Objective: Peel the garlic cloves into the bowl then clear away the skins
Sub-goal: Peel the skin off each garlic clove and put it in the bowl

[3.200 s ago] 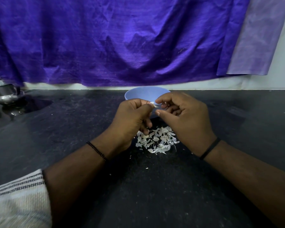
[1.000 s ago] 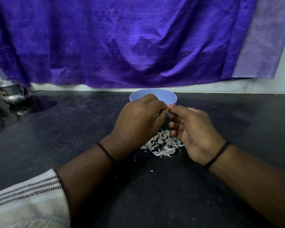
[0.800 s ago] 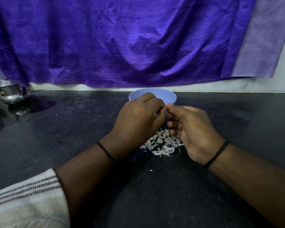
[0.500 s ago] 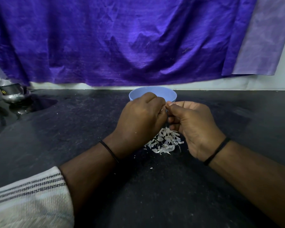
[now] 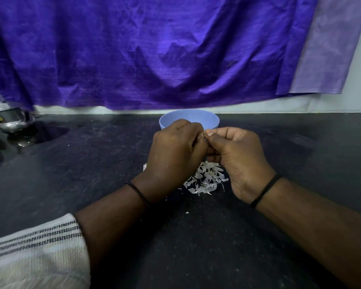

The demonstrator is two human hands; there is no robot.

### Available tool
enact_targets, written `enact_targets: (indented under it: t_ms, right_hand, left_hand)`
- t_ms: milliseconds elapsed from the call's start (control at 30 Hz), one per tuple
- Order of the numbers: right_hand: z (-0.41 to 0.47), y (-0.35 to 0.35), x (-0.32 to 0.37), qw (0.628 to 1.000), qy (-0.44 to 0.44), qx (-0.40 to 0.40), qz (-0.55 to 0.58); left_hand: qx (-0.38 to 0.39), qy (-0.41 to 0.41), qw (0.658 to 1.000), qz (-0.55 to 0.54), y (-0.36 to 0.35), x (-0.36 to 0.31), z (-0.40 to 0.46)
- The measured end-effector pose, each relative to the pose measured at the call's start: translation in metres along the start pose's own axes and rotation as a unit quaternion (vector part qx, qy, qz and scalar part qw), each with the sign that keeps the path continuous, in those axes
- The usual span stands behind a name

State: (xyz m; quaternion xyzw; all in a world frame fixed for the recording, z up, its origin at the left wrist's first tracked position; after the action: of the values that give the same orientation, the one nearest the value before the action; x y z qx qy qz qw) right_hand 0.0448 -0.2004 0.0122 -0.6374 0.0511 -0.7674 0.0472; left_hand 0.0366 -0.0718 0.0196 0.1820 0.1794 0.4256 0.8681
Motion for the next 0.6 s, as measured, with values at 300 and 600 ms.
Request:
enact_targets:
  t_ms: [300,600]
  right_hand:
    - [0.010,0.010,0.000,0.928,0.256,-0.017,-0.270]
    - [0.013,0.007,-0.004,0.942,0.241,0.025,-0.232]
  left_hand:
    - [0.056,0.248,0.936,-0.245,0.004,0.000,0.001]
    - [0.059,0.318,0.894,-0.310,0.002,0.001,-0.001]
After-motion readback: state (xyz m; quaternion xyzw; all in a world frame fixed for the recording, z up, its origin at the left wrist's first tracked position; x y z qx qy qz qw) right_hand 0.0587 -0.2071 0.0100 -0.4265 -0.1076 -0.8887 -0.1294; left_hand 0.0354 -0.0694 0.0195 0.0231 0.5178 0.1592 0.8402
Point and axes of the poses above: each hand's wrist, its own z-axis towards the middle knuckle, its own y-axis out of the back of the hand, x = y × z, the point moved 2 cm from there along z, towards the middle knuckle, and after that the axes turned 2 degrees about -z, right-handed, at the moved point
